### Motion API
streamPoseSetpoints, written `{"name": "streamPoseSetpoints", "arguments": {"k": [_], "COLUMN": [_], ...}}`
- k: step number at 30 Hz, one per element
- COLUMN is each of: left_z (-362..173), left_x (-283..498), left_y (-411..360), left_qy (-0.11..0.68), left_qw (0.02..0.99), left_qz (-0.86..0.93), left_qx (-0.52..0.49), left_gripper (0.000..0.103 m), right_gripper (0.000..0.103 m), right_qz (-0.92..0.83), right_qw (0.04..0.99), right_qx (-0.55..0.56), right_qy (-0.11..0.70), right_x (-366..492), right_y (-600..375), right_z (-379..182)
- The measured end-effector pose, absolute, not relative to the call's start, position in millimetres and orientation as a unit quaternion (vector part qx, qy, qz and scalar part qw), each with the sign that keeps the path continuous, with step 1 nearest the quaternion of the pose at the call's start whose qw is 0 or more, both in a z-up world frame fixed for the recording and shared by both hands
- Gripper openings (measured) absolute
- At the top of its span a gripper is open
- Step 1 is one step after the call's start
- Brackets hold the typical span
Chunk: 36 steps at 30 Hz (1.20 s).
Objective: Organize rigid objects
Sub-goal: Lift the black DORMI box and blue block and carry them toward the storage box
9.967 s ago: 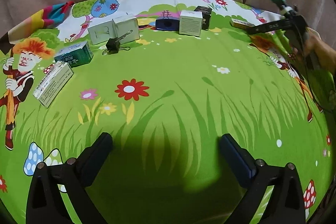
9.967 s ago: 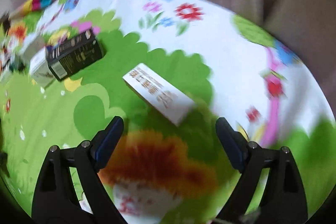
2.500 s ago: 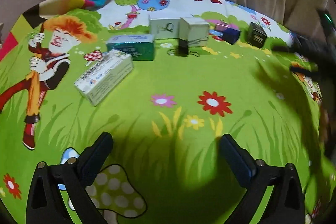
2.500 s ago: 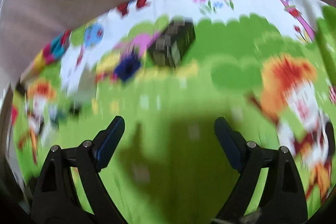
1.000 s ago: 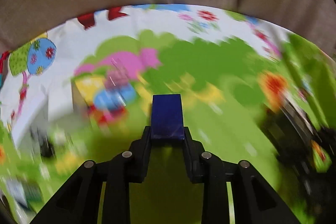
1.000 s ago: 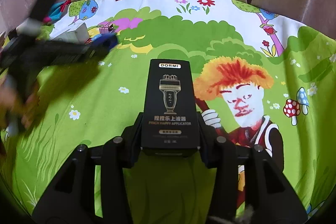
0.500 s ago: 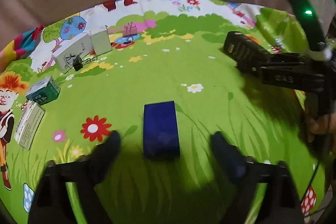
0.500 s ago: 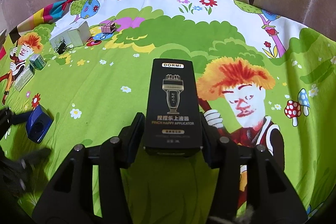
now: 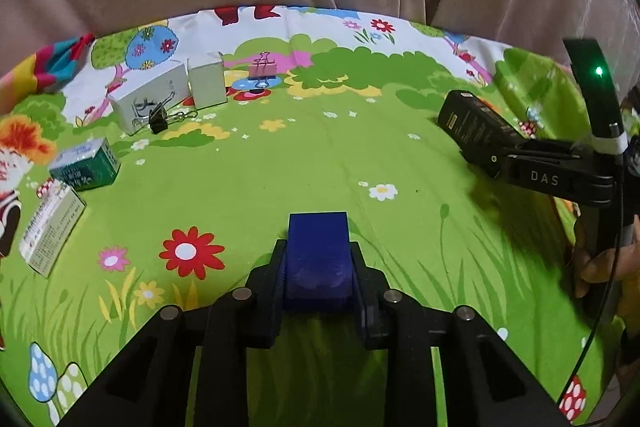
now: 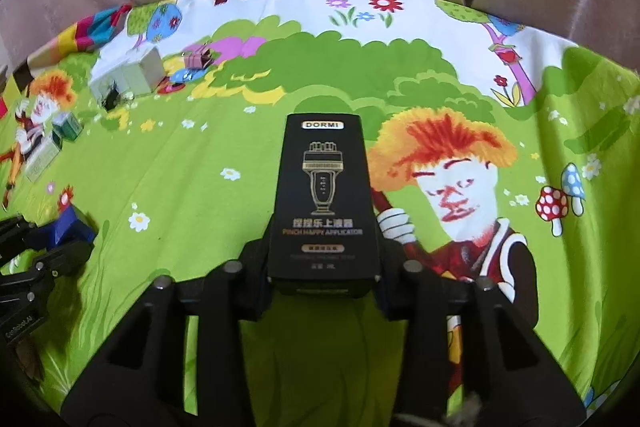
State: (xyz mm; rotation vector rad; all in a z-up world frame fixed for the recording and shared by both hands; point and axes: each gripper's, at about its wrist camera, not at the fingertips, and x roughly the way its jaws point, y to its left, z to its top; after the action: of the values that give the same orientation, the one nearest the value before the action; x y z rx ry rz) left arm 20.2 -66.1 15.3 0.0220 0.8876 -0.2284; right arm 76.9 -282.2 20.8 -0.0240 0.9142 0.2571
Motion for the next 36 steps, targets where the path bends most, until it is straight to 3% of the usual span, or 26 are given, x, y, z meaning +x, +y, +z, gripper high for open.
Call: {"name": "streamPoseSetpoints", "arguments": {"k": [5,9,15,18,22,29,36], "left_z": [14.9,32.7,142.6,196.4,235.3,269.0,279.3], "left_x": [17.7,-11.1,-91.4,-125.1,-150.4,-184.5,-210.4], "left_y": [-61.7,-66.5,-91.5,-101.7,-99.4,-91.5,-72.8], "left_qy": [0.431,0.425,0.255,0.160,0.092,0.032,0.023], "left_qw": [0.898,0.902,0.964,0.984,0.994,0.998,0.999], "left_qz": [-0.088,-0.075,-0.071,-0.067,-0.060,-0.055,-0.047], "left_qx": [-0.006,-0.027,0.024,0.041,0.027,0.026,0.008], "left_gripper": [0.028,0.028,0.028,0.029,0.029,0.029,0.029], "right_gripper": [0.043,0.043,0.043,0.043,0.043,0.043,0.043], "right_qz": [0.096,0.073,0.057,0.053,0.051,0.031,0.048], "right_qw": [0.901,0.929,0.969,0.988,0.996,0.999,0.998], "right_qx": [0.032,0.048,0.103,0.065,0.040,0.002,-0.014], "right_qy": [0.423,0.360,0.216,0.129,0.054,-0.038,-0.047], "right_x": [73.3,40.6,-75.7,-125.9,-169.0,-218.1,-237.3], "right_y": [-302.7,-310.9,-321.0,-313.0,-304.6,-287.2,-269.7], "right_z": [26.6,50.8,129.8,180.7,226.9,277.6,294.5]}}
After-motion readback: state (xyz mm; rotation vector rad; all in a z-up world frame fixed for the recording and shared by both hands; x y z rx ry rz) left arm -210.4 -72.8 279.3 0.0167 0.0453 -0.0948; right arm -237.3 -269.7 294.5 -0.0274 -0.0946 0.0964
